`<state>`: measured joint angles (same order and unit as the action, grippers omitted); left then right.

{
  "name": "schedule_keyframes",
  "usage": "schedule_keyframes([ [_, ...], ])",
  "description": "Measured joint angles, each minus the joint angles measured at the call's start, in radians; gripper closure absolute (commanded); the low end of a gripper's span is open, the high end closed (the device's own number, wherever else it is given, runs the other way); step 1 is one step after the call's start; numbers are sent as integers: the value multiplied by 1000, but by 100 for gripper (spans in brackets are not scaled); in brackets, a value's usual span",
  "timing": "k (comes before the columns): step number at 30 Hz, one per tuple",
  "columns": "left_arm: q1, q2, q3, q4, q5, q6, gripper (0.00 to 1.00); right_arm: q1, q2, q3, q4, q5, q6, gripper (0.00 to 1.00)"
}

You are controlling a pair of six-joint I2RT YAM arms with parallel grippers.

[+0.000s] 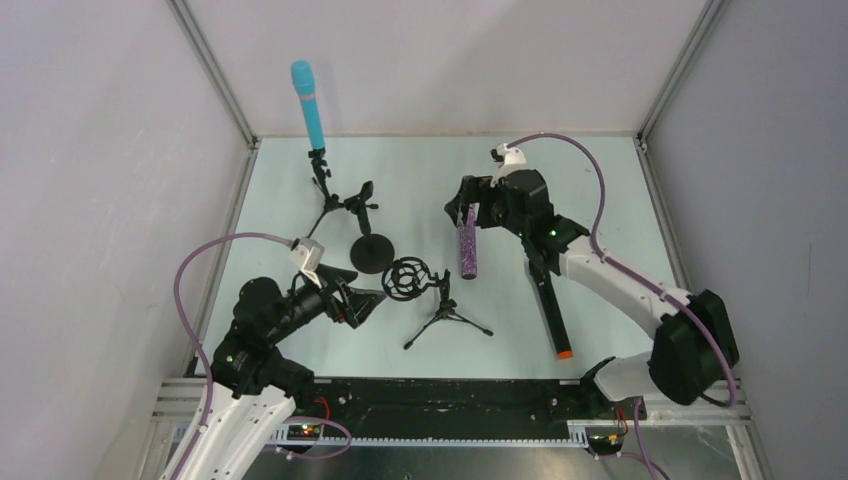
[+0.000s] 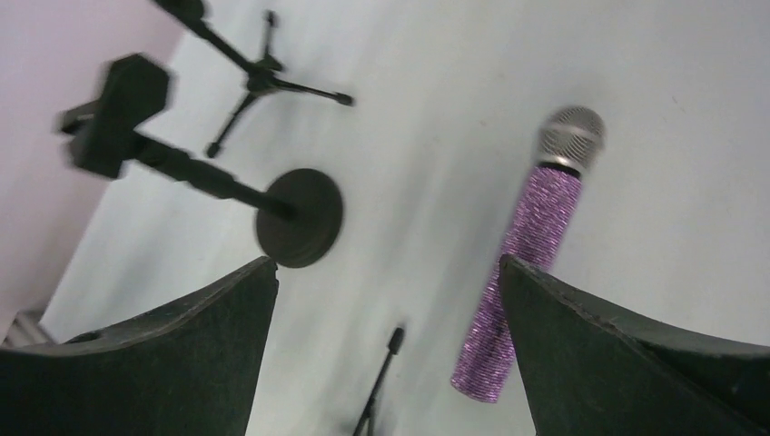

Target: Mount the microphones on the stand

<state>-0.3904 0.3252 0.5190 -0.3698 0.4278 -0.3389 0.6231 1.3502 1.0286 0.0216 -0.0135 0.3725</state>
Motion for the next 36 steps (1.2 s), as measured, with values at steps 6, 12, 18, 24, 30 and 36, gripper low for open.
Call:
schedule_keyframes([
  [6,0,1,0,0,0,0,0,-41,183,98,-149,40,20,1],
  [12,0,2,0,-1,0,0,0,-45,387,233,-304,63,16,4],
  [18,0,2,0,-1,1,0,0,-45,575,396,-446,117,2,8],
  [24,0,2,0,-1,1,0,0,-47,723,583,-592,188,-16,11],
  [30,0,2,0,-1,1,0,0,-62,838,759,-697,195,-43,43],
  [36,0,2,0,-1,2,0,0,-106,898,773,-746,128,-45,43],
])
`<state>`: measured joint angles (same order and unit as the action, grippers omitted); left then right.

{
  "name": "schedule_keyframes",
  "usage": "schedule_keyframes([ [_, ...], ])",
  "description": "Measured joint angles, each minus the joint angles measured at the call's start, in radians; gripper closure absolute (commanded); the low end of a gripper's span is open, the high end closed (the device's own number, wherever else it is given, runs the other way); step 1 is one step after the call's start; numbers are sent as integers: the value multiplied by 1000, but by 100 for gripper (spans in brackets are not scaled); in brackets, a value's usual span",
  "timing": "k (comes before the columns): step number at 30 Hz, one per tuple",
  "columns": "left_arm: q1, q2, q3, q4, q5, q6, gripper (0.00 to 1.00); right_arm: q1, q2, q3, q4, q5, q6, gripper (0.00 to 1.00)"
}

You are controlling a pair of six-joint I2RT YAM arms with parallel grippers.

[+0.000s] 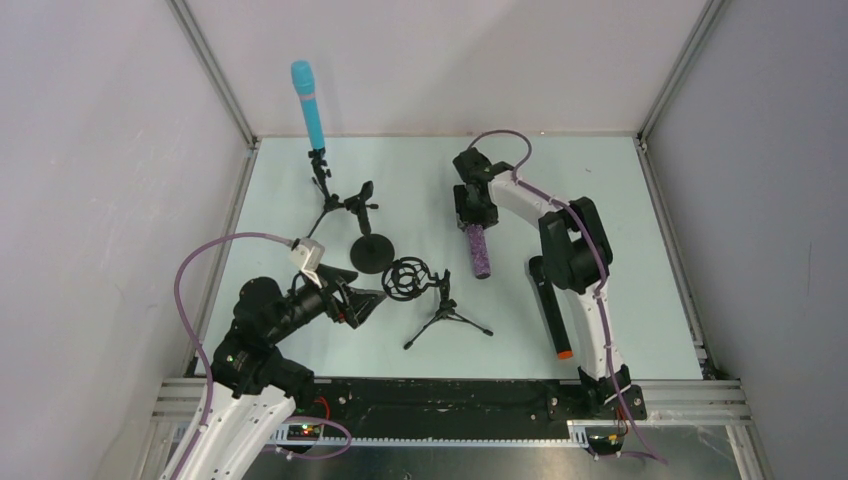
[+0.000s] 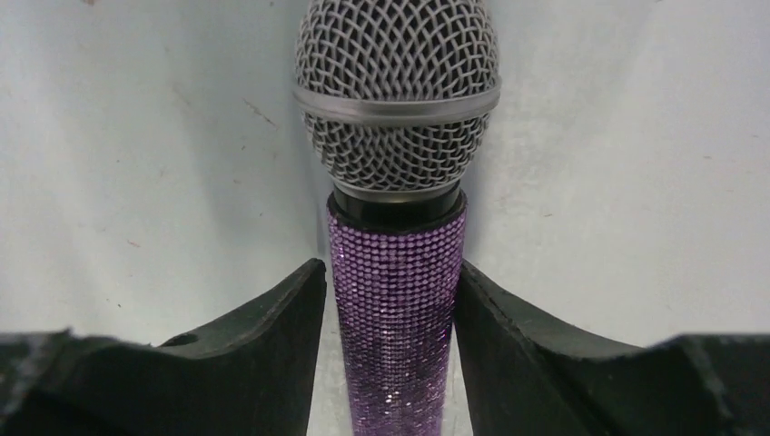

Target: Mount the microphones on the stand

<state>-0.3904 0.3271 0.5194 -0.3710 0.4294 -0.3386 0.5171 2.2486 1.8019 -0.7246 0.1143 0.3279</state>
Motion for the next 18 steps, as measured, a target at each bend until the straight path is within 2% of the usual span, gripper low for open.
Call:
schedule_keyframes([
  [3,0,0,0,0,0,0,0,-5,8,26,-20,3,-7,43],
  [5,0,0,0,0,0,0,0,0,26,45,-40,14,-11,47],
  [10,0,0,0,-1,0,1,0,13,59,106,-86,34,-21,71],
  [18,0,-1,0,-2,0,1,0,8,61,108,-90,20,-26,91],
])
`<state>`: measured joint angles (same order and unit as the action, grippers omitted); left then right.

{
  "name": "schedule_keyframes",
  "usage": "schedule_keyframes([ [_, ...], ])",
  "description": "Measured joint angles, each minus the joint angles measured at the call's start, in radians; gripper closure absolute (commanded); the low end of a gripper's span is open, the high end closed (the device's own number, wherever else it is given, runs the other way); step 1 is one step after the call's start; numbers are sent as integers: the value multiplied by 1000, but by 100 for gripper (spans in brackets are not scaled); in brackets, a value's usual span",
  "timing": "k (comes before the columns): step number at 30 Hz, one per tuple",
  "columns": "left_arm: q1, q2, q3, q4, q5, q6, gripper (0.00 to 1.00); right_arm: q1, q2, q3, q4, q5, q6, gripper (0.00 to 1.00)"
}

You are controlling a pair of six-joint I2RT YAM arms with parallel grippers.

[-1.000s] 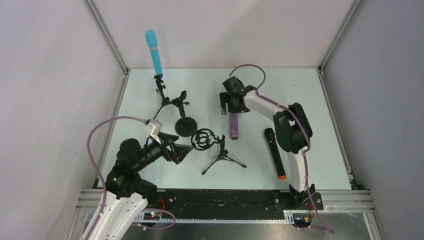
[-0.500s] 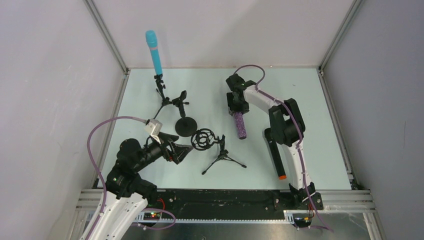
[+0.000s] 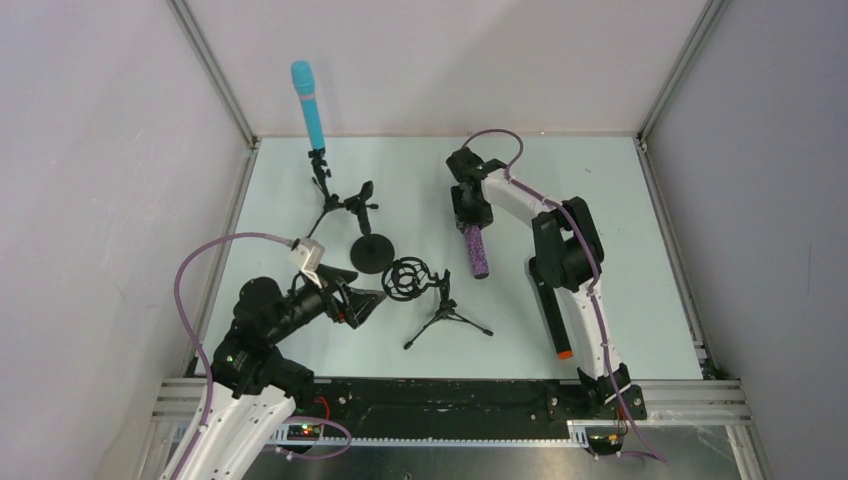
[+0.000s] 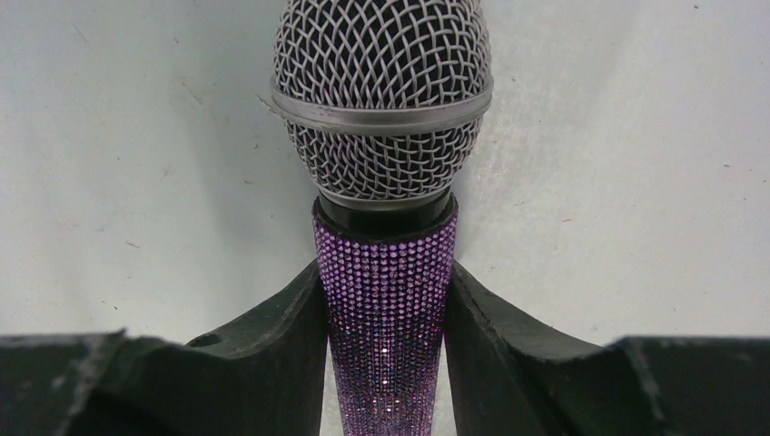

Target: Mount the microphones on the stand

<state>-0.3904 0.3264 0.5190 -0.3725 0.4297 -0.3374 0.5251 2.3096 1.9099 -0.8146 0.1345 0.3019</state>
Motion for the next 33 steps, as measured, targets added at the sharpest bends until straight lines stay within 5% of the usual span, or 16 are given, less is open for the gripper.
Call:
schedule_keyframes([
  [2,0,0,0,0,0,1,0,-2,-2,-2,2,-3,-1,100],
  [17,0,-2,0,-5,-1,6,0,-18,-99,-116,32,18,-46,100],
  [33,0,-7,0,-8,-8,6,0,-35,-693,-460,286,-24,-39,100],
])
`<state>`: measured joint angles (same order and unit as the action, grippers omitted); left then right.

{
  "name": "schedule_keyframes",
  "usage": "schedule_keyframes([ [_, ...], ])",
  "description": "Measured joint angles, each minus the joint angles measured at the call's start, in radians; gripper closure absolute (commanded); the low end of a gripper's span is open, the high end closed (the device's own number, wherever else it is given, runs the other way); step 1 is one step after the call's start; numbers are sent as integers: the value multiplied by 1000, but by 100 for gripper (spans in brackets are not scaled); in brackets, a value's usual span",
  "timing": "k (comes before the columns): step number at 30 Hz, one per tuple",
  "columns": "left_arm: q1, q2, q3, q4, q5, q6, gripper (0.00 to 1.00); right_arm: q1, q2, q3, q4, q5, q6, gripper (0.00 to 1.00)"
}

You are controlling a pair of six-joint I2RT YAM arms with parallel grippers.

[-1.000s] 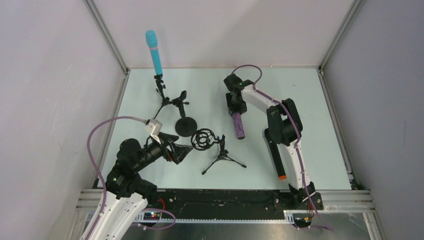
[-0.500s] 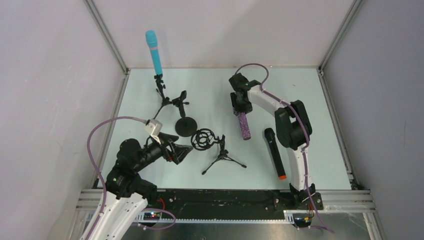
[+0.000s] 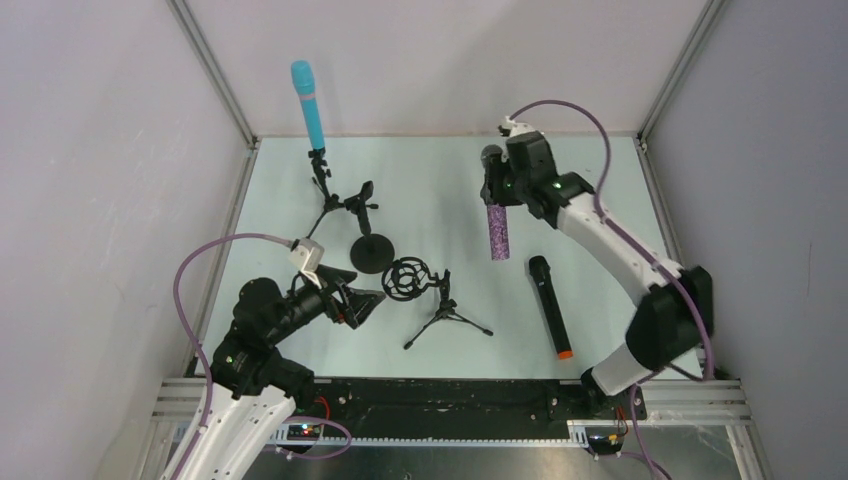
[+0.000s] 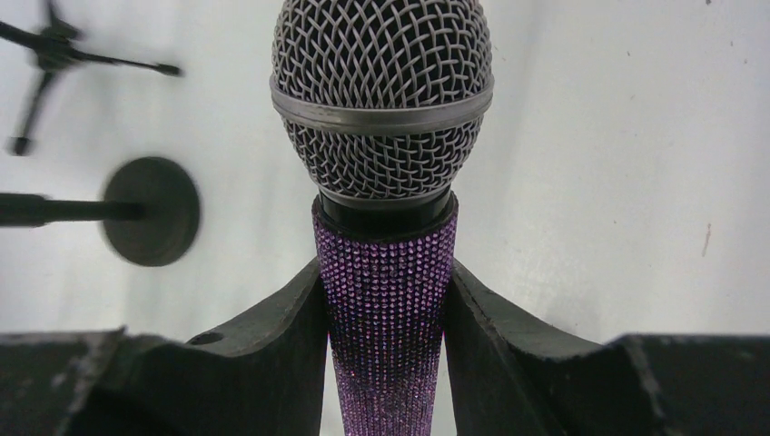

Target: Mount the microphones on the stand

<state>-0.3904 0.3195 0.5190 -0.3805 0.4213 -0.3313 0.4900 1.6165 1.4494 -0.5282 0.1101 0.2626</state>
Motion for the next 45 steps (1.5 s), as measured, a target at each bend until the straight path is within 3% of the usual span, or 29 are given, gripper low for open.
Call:
schedule_keyframes([
  [8,0,0,0,-1,0,0,0,-8,-385,-306,282,-114,6,100],
  [22,0,0,0,-4,-18,0,0,-7,-828,-721,797,-312,-66,100],
  [28,0,0,0,-4,-48,0,0,-7,-903,-822,901,-330,-101,100],
  [45,19,138,-4,-1,-134,-88,0,-2,-949,-825,895,-485,-93,100],
])
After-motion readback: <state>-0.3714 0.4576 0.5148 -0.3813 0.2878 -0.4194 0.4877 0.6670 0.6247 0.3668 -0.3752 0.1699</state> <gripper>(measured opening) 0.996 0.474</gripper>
